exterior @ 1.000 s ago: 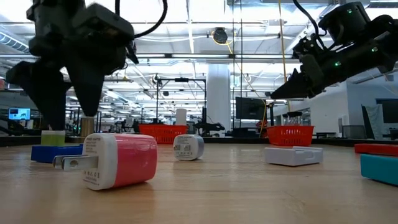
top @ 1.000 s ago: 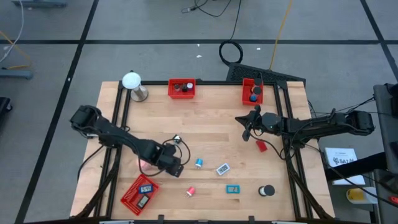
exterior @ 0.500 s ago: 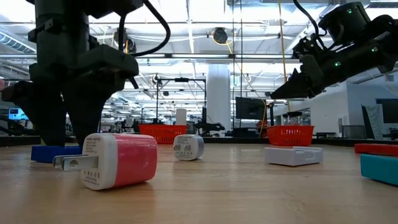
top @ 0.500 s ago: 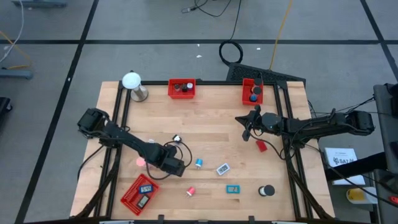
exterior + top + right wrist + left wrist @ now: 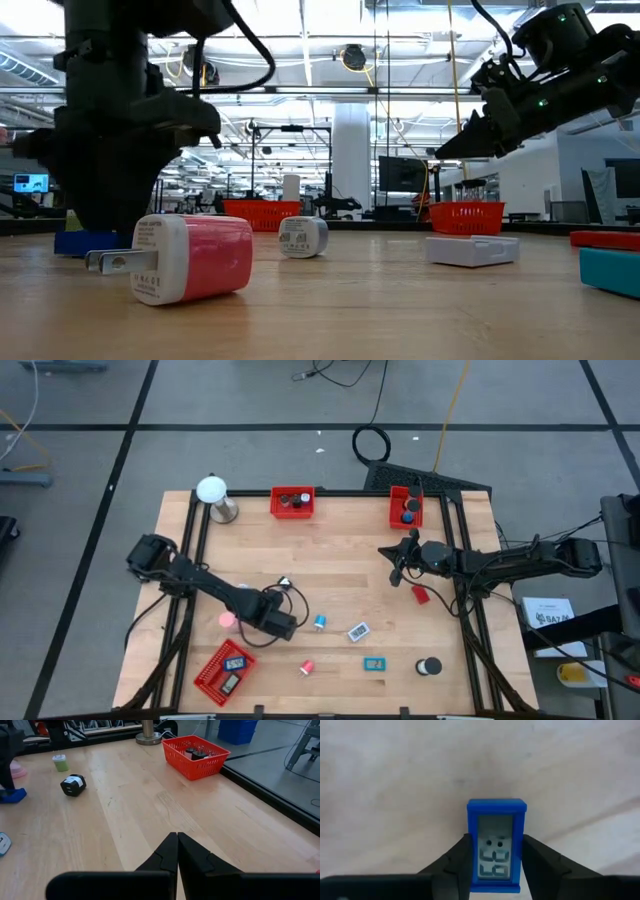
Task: Pick & Place Office items
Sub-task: Put the dark blue timer into the bottom red basket
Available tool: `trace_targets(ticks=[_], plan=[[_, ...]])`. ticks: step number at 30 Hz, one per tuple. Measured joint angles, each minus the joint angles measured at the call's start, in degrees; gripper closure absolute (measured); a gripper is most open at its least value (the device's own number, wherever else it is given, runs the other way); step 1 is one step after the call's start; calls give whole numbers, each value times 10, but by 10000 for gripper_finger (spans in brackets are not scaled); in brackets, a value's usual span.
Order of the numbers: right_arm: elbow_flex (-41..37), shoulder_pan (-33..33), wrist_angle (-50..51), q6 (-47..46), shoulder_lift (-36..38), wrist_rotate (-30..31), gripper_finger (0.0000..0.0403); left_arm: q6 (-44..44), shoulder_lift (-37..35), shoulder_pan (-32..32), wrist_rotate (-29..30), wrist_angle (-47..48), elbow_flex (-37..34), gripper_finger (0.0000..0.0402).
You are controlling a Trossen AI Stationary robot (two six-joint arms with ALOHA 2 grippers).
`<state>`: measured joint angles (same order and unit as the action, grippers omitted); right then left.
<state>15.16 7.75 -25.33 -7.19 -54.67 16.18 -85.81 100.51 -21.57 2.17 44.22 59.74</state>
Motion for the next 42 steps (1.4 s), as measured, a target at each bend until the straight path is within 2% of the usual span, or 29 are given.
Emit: trace_targets(ticks=[12,14,18,25,30,34,42], plan=[[0,0,-1,0,0,0,403,150,-1,-4,8,196,212,264],[0,0,-1,0,0,0,403,151,-1,-22,-2,214,241,263],[0,0,-1,0,0,0,403,95,-2,-85,-25,236,270,262],[0,0,-1,2,0,0,403,-106,-2,-233,-37,229,263,262],[0,0,-1,2,0,0,403,-241,-2,-303,-27,230,232,261],[0,0,-11,2,0,0,403,-295,-2,-327,-27,225,196,261],[0,0,-19,-2,0,-1,403,-318,-1,-330,-23,173,130,261]])
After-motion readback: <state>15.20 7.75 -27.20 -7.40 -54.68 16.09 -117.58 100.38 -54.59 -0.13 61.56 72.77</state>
